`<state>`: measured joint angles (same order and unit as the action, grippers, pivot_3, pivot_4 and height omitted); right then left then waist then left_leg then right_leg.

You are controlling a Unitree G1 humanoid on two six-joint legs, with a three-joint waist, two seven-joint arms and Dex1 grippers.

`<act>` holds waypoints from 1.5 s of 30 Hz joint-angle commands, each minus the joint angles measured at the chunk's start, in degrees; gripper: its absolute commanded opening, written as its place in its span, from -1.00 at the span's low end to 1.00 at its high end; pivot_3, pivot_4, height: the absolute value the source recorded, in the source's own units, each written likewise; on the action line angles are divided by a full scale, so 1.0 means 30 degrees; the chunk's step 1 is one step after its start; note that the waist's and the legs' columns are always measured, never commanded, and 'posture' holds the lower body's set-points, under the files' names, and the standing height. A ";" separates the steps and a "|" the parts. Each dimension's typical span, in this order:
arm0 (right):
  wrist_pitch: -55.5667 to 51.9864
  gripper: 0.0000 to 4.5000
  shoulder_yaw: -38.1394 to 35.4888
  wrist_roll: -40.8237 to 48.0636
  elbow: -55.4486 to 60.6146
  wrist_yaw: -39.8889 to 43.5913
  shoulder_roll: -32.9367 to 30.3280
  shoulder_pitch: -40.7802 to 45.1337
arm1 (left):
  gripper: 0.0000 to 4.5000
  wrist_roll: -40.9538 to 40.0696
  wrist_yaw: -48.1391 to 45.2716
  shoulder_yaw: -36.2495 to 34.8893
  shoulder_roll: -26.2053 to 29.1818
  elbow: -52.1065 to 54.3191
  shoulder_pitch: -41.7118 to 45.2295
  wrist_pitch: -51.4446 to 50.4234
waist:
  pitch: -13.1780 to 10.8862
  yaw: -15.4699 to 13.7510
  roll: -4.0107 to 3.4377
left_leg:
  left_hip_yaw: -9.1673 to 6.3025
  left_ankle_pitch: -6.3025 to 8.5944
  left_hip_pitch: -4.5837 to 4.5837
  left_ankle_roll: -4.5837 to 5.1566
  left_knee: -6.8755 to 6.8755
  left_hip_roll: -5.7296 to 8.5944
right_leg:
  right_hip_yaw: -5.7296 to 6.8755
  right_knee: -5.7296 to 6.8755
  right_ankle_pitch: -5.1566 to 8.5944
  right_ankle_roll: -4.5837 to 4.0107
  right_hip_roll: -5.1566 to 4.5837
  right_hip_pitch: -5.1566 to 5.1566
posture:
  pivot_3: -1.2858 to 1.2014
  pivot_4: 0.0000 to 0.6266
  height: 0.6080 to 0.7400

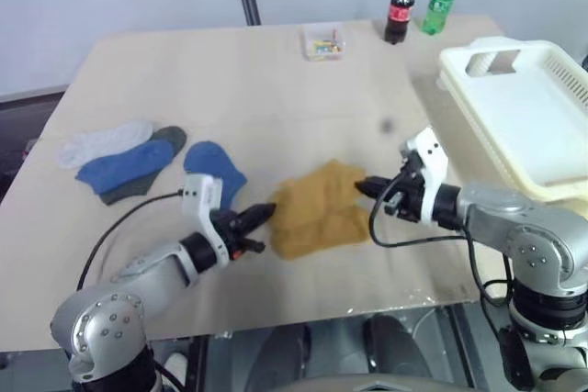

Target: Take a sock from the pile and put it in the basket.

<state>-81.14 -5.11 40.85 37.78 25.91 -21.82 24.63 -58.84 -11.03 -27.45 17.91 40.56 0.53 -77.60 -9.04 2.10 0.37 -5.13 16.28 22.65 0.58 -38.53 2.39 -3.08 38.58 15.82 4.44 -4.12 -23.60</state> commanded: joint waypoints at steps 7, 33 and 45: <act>0.0505 -1.00 0.0503 0.0101 0.1085 -0.0451 -0.1426 -0.2401 | -0.97 -0.1956 0.1306 0.0781 0.0912 0.1120 -0.2036 0.0457 | 0.0005 -0.0086 0.0007 | 0.0014 0.0001 -0.0005 0.0001 0.0000 0.0002 | -0.0007 0.0001 0.0001 -0.0001 0.0002 0.0005 | 0.03 -0.52 1.00; 0.9167 -0.18 0.4601 -0.3612 -0.0030 0.1704 -0.4340 -0.1772 | 0.65 0.3695 0.0382 0.5755 0.2142 -0.0608 -0.3672 0.6521 | 0.0056 -0.0413 0.0018 | 0.0021 0.0009 -0.0032 0.0015 0.0038 -0.0024 | 0.0003 -0.0022 0.0003 -0.0004 0.0024 0.0019 | 0.03 -0.52 1.00; 1.4308 -0.18 1.0765 -0.9781 -0.5811 0.2399 -0.2871 -0.0602 | 0.99 0.6337 -0.2183 0.8929 0.2363 -0.4486 -0.1125 0.8893 | 0.0118 -0.0488 -0.0005 | -0.0078 0.0028 -0.0330 0.0045 0.0063 0.0023 | 0.0096 -0.0160 0.0000 -0.0003 -0.0003 0.0388 | 0.03 -0.52 1.00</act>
<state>-40.15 26.70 13.98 22.03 33.24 -30.52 21.79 -41.32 -16.70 -2.46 24.62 29.81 -1.62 -50.14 -8.69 0.64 0.36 -5.37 16.35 21.67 0.69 -38.34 2.46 -2.79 38.11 15.82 4.43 -4.13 -22.44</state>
